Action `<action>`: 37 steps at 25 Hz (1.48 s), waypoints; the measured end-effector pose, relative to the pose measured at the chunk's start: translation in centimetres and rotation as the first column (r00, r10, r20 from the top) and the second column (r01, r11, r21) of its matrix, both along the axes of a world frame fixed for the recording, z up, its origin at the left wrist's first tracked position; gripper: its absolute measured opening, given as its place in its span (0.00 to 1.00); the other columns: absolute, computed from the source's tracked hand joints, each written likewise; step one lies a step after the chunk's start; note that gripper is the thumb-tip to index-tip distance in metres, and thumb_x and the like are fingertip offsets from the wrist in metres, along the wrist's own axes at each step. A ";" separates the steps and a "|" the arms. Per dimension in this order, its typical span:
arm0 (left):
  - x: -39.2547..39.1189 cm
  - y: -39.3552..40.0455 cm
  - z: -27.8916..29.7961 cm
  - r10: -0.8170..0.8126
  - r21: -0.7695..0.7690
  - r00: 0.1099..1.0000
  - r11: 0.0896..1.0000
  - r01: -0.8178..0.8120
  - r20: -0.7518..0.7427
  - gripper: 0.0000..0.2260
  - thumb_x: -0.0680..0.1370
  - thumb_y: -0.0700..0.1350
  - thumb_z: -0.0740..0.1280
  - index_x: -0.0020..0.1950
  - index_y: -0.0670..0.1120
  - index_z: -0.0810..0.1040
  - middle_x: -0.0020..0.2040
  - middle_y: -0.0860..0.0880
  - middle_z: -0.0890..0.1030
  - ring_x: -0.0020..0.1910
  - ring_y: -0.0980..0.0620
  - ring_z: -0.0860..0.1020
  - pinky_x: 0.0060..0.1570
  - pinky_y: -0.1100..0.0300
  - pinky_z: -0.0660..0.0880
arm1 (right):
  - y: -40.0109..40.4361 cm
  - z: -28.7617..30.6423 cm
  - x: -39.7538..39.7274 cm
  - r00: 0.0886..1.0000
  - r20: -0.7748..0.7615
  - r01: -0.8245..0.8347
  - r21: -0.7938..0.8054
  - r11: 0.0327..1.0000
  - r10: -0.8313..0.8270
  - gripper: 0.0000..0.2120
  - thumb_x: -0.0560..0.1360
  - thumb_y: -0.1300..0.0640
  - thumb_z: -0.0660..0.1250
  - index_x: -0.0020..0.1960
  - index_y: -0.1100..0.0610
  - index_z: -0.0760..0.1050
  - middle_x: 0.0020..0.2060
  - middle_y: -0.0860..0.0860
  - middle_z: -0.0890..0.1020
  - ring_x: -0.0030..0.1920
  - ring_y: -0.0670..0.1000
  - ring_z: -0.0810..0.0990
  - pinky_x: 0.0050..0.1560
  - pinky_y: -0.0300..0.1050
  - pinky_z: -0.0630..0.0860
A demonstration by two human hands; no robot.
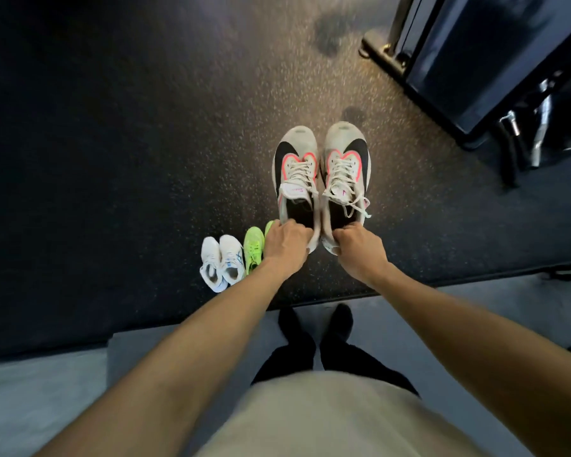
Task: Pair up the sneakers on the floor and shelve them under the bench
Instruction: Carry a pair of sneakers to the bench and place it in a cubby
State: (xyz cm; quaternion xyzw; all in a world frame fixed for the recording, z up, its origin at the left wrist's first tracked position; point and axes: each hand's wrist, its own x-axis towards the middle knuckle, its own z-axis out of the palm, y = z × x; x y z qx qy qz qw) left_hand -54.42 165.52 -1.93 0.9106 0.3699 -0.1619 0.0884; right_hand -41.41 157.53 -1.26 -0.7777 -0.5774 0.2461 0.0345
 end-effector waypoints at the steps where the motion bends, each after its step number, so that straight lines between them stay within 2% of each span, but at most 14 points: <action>1: 0.0 -0.6 1.2 -0.007 0.018 1.000 1.000 0.007 0.004 0.05 0.77 0.46 0.66 0.51 0.50 0.79 0.50 0.49 0.81 0.53 0.47 0.76 0.53 0.53 0.67 | -0.7 1.2 -0.1 1.000 0.009 0.002 0.026 1.000 -0.002 0.05 0.74 0.62 0.65 0.47 0.58 0.79 0.45 0.55 0.79 0.47 0.58 0.79 0.38 0.45 0.67; 4: 0.6 -1.8 3.3 -0.021 0.064 1.000 0.998 0.020 0.016 0.06 0.77 0.46 0.65 0.52 0.50 0.80 0.51 0.50 0.82 0.54 0.47 0.76 0.55 0.52 0.66 | -2.5 3.5 0.1 0.999 0.031 0.025 0.088 0.996 -0.028 0.05 0.76 0.59 0.65 0.48 0.57 0.79 0.45 0.54 0.79 0.45 0.57 0.79 0.38 0.43 0.65; 8: 1.9 -3.5 4.2 -0.105 0.085 0.994 0.991 0.102 0.037 0.09 0.78 0.46 0.64 0.56 0.51 0.80 0.53 0.50 0.81 0.56 0.48 0.75 0.57 0.52 0.65 | -5.1 5.0 0.8 0.995 0.047 0.086 0.084 0.993 -0.090 0.06 0.76 0.59 0.65 0.50 0.58 0.79 0.47 0.55 0.79 0.46 0.56 0.80 0.39 0.43 0.66; 12: 3.5 -5.1 5.1 -0.262 0.080 0.963 0.963 0.257 0.062 0.09 0.78 0.47 0.66 0.57 0.50 0.80 0.54 0.50 0.81 0.57 0.48 0.75 0.58 0.53 0.64 | -8.6 6.1 0.7 0.967 0.037 0.250 0.073 0.965 -0.253 0.06 0.77 0.57 0.64 0.51 0.56 0.79 0.43 0.51 0.76 0.47 0.54 0.78 0.40 0.42 0.66; 15: 4.4 -6.8 5.6 -0.420 0.083 0.904 0.906 0.415 0.075 0.10 0.78 0.46 0.65 0.58 0.50 0.80 0.55 0.49 0.81 0.57 0.48 0.75 0.59 0.54 0.65 | -11.8 6.4 -0.3 0.899 0.047 0.433 0.064 0.899 -0.436 0.07 0.77 0.54 0.63 0.49 0.56 0.79 0.46 0.53 0.78 0.49 0.56 0.79 0.40 0.43 0.68; 18: 4.8 -9.4 5.8 -0.620 0.075 0.781 0.784 0.616 0.075 0.09 0.78 0.46 0.64 0.57 0.51 0.79 0.55 0.50 0.81 0.58 0.49 0.75 0.59 0.53 0.64 | -16.1 6.6 -2.9 0.779 0.060 0.622 0.045 0.781 -0.624 0.07 0.76 0.55 0.63 0.48 0.56 0.79 0.49 0.56 0.78 0.49 0.59 0.80 0.40 0.45 0.68; 21: 5.0 -13.5 5.7 -0.780 0.097 0.620 0.626 0.774 0.085 0.08 0.77 0.45 0.64 0.55 0.51 0.79 0.53 0.50 0.81 0.57 0.48 0.76 0.58 0.52 0.65 | -21.0 6.9 -6.3 0.615 0.077 0.786 0.026 0.618 -0.785 0.06 0.74 0.58 0.64 0.47 0.57 0.78 0.49 0.57 0.78 0.49 0.61 0.80 0.40 0.45 0.68; 26: 4.4 -22.1 6.0 -0.935 0.088 0.335 0.346 0.934 0.119 0.05 0.77 0.47 0.65 0.51 0.51 0.79 0.51 0.51 0.81 0.55 0.49 0.76 0.55 0.53 0.64 | -29.3 7.4 -11.9 0.331 0.091 0.944 -0.020 0.331 -0.939 0.06 0.74 0.62 0.63 0.48 0.58 0.77 0.50 0.57 0.77 0.50 0.60 0.80 0.41 0.46 0.69; 30: 3.1 -30.9 6.1 -0.987 0.117 0.110 0.124 0.985 0.117 0.03 0.77 0.46 0.66 0.49 0.52 0.79 0.48 0.51 0.81 0.53 0.49 0.76 0.52 0.55 0.64 | -37.0 7.3 -16.6 0.101 0.078 0.995 -0.023 0.099 -0.992 0.07 0.74 0.61 0.63 0.50 0.57 0.77 0.52 0.58 0.78 0.52 0.61 0.80 0.41 0.46 0.68; 33: 1.8 -37.4 6.0 -0.994 0.153 -0.020 -0.002 0.988 0.112 0.04 0.77 0.44 0.65 0.48 0.51 0.79 0.47 0.50 0.81 0.51 0.49 0.76 0.52 0.55 0.65 | -42.5 7.5 -19.9 -0.020 0.083 1.000 0.005 -0.020 -0.996 0.07 0.74 0.61 0.63 0.50 0.57 0.77 0.52 0.57 0.78 0.51 0.61 0.80 0.41 0.46 0.68; 37: -1.9 -48.1 6.2 -0.985 0.155 -0.138 -0.120 0.981 0.109 0.04 0.76 0.43 0.66 0.47 0.51 0.79 0.47 0.51 0.81 0.50 0.49 0.76 0.52 0.55 0.64 | -51.9 7.9 -25.6 -0.159 0.067 0.987 0.038 -0.156 -0.985 0.08 0.73 0.62 0.63 0.50 0.57 0.78 0.50 0.57 0.78 0.50 0.61 0.80 0.41 0.46 0.69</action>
